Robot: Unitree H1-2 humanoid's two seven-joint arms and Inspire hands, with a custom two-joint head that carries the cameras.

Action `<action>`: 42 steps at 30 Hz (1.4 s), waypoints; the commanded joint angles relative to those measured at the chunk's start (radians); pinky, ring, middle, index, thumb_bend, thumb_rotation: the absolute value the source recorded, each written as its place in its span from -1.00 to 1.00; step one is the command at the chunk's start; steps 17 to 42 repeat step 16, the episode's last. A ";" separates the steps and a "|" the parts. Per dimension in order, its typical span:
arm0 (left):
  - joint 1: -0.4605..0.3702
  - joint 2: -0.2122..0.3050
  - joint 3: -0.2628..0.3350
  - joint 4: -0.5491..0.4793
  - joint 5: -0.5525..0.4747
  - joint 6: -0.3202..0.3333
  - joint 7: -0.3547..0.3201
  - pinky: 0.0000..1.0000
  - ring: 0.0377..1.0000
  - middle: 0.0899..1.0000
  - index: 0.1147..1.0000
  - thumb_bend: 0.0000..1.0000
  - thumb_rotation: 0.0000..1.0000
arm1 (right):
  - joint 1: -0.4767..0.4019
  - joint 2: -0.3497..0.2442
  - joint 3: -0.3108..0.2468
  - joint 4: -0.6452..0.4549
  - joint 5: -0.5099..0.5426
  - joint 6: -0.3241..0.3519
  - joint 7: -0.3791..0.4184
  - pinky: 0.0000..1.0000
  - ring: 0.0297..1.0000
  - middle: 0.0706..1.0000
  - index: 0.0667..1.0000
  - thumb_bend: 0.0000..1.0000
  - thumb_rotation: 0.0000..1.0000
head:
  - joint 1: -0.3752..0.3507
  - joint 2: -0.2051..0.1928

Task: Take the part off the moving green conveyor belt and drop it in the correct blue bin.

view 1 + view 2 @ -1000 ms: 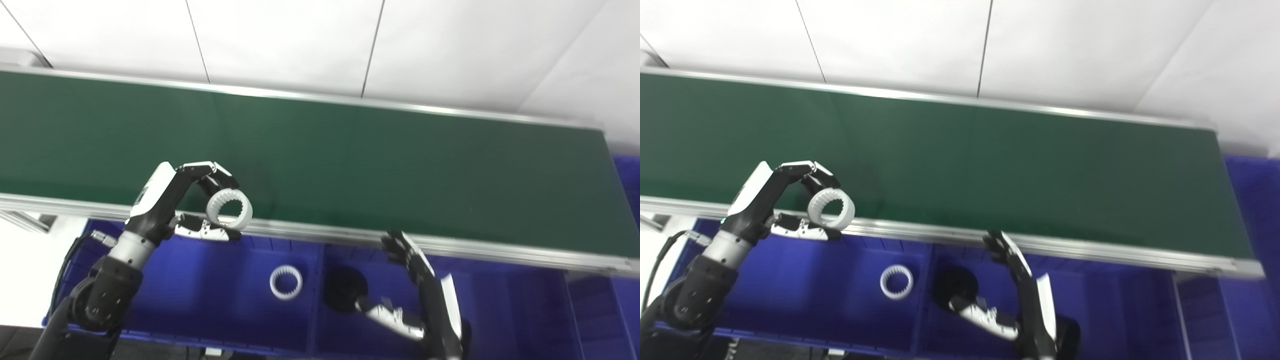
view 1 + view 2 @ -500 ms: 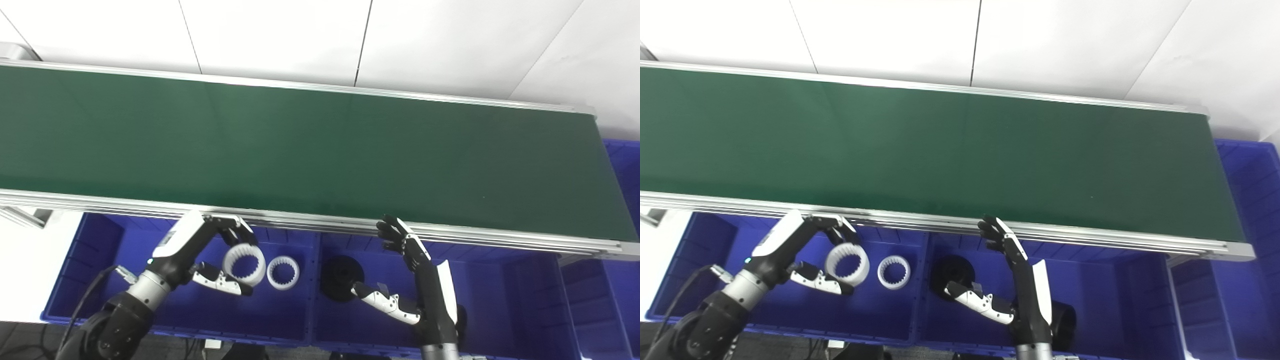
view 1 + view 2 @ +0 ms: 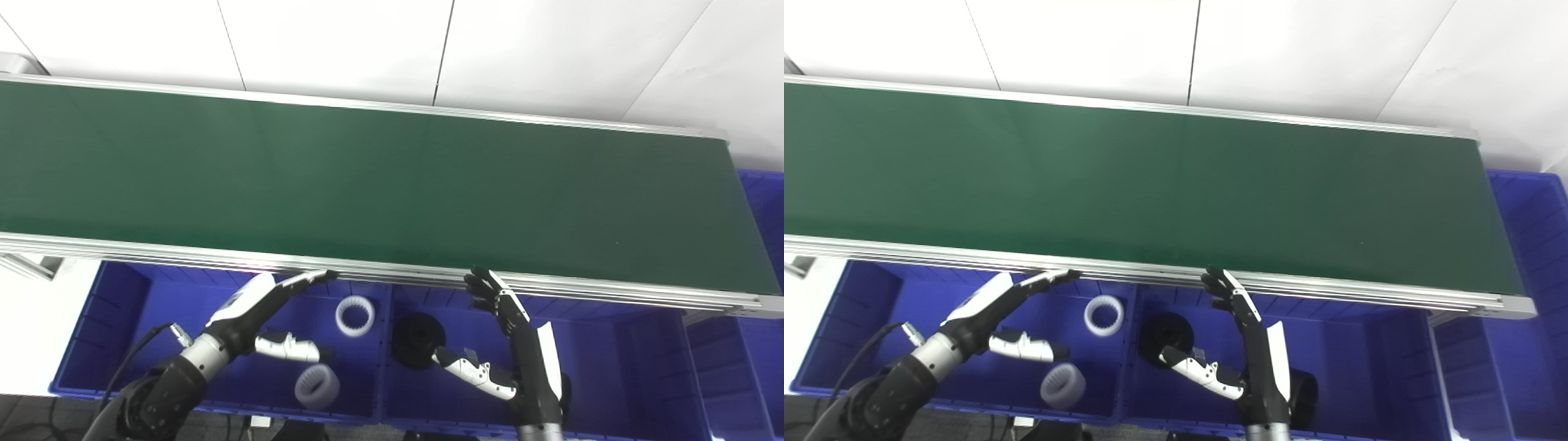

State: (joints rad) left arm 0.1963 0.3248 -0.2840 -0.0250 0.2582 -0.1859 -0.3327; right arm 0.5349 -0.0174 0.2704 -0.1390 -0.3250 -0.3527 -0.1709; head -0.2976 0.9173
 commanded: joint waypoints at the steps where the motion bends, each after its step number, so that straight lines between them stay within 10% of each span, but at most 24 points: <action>1: -0.007 -0.011 0.011 -0.009 -0.073 -0.068 0.003 0.84 0.95 0.99 0.90 0.36 0.57 | 0.015 0.009 -0.004 -0.037 0.012 0.012 0.015 0.56 0.63 0.63 0.70 0.64 -0.17 | -0.003 0.000; 13: -0.050 -0.034 0.031 0.186 -0.448 -0.245 -0.162 0.86 0.94 0.94 0.83 0.65 0.07 | 0.010 0.018 -0.018 -0.034 0.000 0.031 0.035 0.55 0.63 0.63 0.71 0.66 -0.17 | -0.007 -0.004; 42: -0.052 -0.040 0.043 0.207 -0.471 -0.271 -0.183 0.84 0.89 0.90 0.81 0.68 0.00 | 0.010 0.020 -0.021 -0.031 0.001 0.029 0.036 0.56 0.63 0.63 0.70 0.66 -0.18 | -0.006 -0.006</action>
